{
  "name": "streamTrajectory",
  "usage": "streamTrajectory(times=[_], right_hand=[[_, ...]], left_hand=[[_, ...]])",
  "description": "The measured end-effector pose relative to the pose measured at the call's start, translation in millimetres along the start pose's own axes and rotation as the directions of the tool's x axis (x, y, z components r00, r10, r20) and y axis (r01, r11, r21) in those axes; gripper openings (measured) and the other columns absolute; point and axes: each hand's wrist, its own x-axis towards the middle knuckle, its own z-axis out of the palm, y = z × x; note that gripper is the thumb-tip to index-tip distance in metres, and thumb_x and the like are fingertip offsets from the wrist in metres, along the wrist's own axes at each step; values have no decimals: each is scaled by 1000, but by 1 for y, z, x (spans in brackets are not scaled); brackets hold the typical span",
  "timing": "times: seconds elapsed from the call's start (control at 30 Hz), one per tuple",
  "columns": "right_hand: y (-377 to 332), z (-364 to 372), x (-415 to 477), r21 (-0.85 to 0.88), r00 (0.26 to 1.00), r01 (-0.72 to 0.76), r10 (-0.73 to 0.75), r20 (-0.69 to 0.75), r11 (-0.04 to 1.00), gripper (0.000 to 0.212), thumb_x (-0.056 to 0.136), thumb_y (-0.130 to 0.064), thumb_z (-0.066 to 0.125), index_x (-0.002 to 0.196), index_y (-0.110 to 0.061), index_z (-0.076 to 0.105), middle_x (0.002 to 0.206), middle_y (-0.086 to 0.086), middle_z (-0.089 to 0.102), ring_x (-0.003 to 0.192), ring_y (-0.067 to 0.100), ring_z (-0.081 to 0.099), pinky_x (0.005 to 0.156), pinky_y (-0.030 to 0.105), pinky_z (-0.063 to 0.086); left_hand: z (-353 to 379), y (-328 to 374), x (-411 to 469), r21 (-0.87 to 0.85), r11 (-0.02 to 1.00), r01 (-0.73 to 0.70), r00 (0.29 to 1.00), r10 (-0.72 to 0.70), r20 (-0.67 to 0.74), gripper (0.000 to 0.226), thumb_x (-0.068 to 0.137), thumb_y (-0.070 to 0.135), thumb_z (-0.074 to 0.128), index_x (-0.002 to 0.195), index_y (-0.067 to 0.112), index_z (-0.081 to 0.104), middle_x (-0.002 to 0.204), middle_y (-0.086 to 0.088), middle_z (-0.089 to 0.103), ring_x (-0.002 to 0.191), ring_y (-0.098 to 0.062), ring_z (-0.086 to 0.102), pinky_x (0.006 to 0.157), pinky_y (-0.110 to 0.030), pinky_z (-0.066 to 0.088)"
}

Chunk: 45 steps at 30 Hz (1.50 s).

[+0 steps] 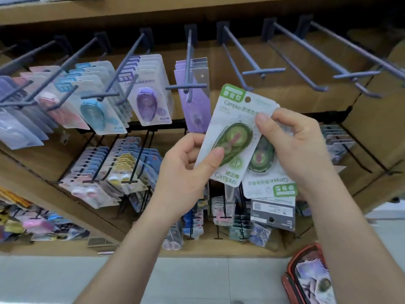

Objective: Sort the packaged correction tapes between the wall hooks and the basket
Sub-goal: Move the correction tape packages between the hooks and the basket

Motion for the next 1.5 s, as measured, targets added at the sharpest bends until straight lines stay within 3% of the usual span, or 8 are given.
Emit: streamTrajectory(times=[0.17, 0.43, 0.6, 0.87, 1.03, 1.13, 1.33, 1.5], right_hand=[[0, -1, -4, -15, 997, 73, -73, 24, 997, 36, 91, -38, 64, 80, -3, 65, 91, 26, 55, 85, 38, 56, 78, 48, 49], [-6, -3, 9, 32, 999, -5, 4, 37, 999, 45, 93, -37, 61, 80, 7, 60, 90, 32, 59, 75, 27, 57, 73, 49, 50], [-4, 2, 19, 75, 996, -67, 62, 70, 995, 58, 92, -44, 62, 87, 14, 56, 82, 44, 52, 72, 24, 48, 62, 41, 39], [14, 6, 6, 3, 964, -240, 238, 116, 971, 14, 87, -22, 74, 73, -22, 75, 79, -10, 75, 77, 4, 67, 77, 26, 53], [21, 0, -2, -29, 958, -275, 271, -97, 961, 28, 87, -6, 63, 78, -30, 72, 82, -24, 69, 76, 10, 58, 67, 21, 46], [22, -12, -11, -55, 977, -205, 200, -79, 977, 34, 88, -9, 66, 101, -41, 66, 106, -34, 59, 105, -8, 54, 85, 19, 42], [22, -23, -25, 13, 983, -184, 184, 13, 983, 61, 81, -29, 77, 131, -50, 49, 135, -33, 47, 132, 3, 45, 100, 31, 45], [16, -19, -29, 158, 986, -139, 122, 112, 978, 58, 78, -23, 76, 130, -37, 55, 116, -13, 67, 101, 12, 69, 76, 27, 58]], left_hand=[[-3, 1, -10, 36, 999, 21, 999, -22, 29, 13, 85, 25, 65, 98, 23, 64, 91, -3, 77, 87, -24, 73, 81, -50, 57], [9, 9, -3, -31, 999, 39, 998, -38, 54, 31, 87, 25, 66, 116, 23, 56, 88, -6, 78, 84, -24, 75, 71, -40, 61], [15, 12, -1, -50, 999, 12, 1000, -14, -21, 44, 88, 28, 60, 127, 39, 43, 75, -10, 74, 51, -25, 68, 46, -31, 54], [29, 0, 43, 4, 999, 34, 970, -32, -242, 31, 97, 27, 60, 124, 42, 57, 112, 2, 72, 48, -18, 67, 43, -22, 51], [34, -5, 65, 40, 998, 55, 958, -41, -283, 38, 99, 23, 58, 135, 35, 54, 139, 9, 55, 51, -18, 65, 50, -23, 55], [32, -13, 65, 166, 984, 57, 971, -16, -238, 44, 100, 30, 55, 140, 45, 46, 124, 32, 50, 78, -23, 69, 72, -34, 61], [28, -24, 32, 584, 810, 55, 983, 57, -172, 47, 98, 48, 47, 142, 40, 35, 112, 2, 62, 94, -21, 65, 81, -38, 51], [44, -3, 21, 6, 976, 216, 976, -216, -34, 16, 91, 32, 66, 103, 21, 65, 85, 3, 73, 73, -12, 69, 57, -26, 53]])
